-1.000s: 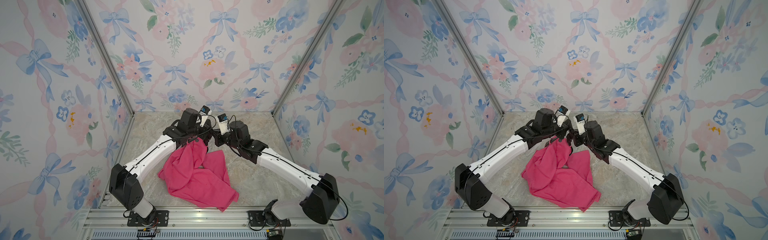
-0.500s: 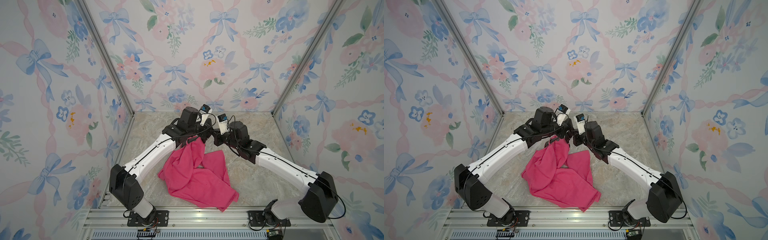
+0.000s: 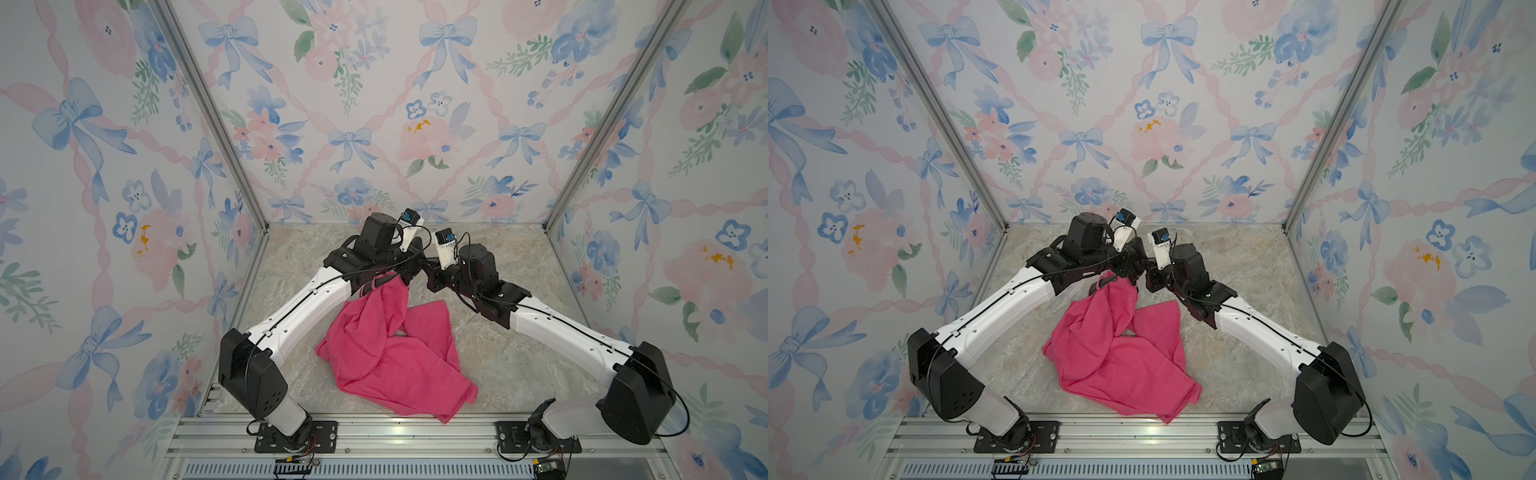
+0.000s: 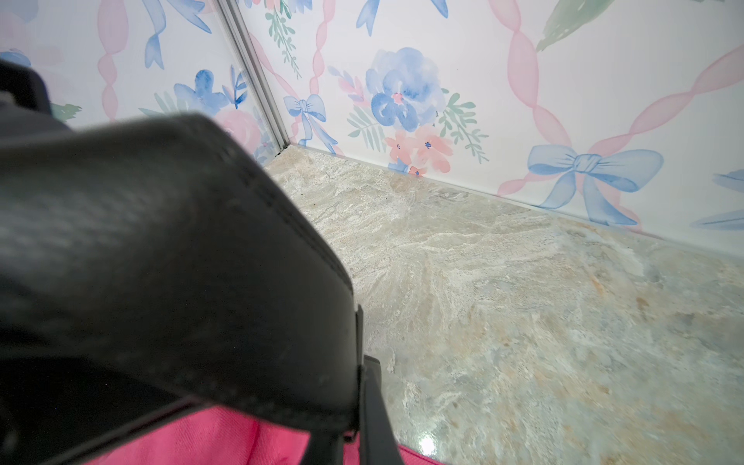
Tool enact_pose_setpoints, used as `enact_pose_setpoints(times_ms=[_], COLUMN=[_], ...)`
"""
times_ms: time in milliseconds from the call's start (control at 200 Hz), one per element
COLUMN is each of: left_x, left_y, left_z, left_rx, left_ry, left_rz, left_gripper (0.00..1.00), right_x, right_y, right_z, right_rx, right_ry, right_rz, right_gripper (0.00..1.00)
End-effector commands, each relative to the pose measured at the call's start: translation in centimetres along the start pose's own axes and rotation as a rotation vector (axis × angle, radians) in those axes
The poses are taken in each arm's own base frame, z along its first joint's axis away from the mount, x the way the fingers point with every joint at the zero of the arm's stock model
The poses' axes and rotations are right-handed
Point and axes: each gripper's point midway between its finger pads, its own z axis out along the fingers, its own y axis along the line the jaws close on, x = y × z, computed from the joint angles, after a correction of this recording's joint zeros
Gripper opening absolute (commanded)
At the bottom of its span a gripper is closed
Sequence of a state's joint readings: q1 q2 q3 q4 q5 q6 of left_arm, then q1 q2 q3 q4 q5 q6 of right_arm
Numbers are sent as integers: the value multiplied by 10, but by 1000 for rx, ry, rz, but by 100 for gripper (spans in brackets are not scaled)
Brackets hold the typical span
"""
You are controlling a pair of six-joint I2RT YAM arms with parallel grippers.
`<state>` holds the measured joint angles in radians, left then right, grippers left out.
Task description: Remove the belt from the trousers
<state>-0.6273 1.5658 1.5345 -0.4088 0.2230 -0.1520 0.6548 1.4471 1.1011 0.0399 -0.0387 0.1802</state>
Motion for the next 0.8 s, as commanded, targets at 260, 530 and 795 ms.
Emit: enact_pose_setpoints(times_ms=[260, 530, 795], left_x=[-170, -169, -162], left_y=[-76, -81, -65], left_z=[-135, -135, -118], left_rx=[279, 314, 280], left_ry=[-602, -603, -578], left_rz=[139, 135, 111], left_gripper=[0, 0, 0], right_x=[163, 166, 162], right_y=[-48, -48, -47], right_z=[7, 9, 6], right_rx=[155, 148, 145], right_ry=[521, 529, 518], right_rz=[79, 82, 78], right_gripper=[11, 0, 0])
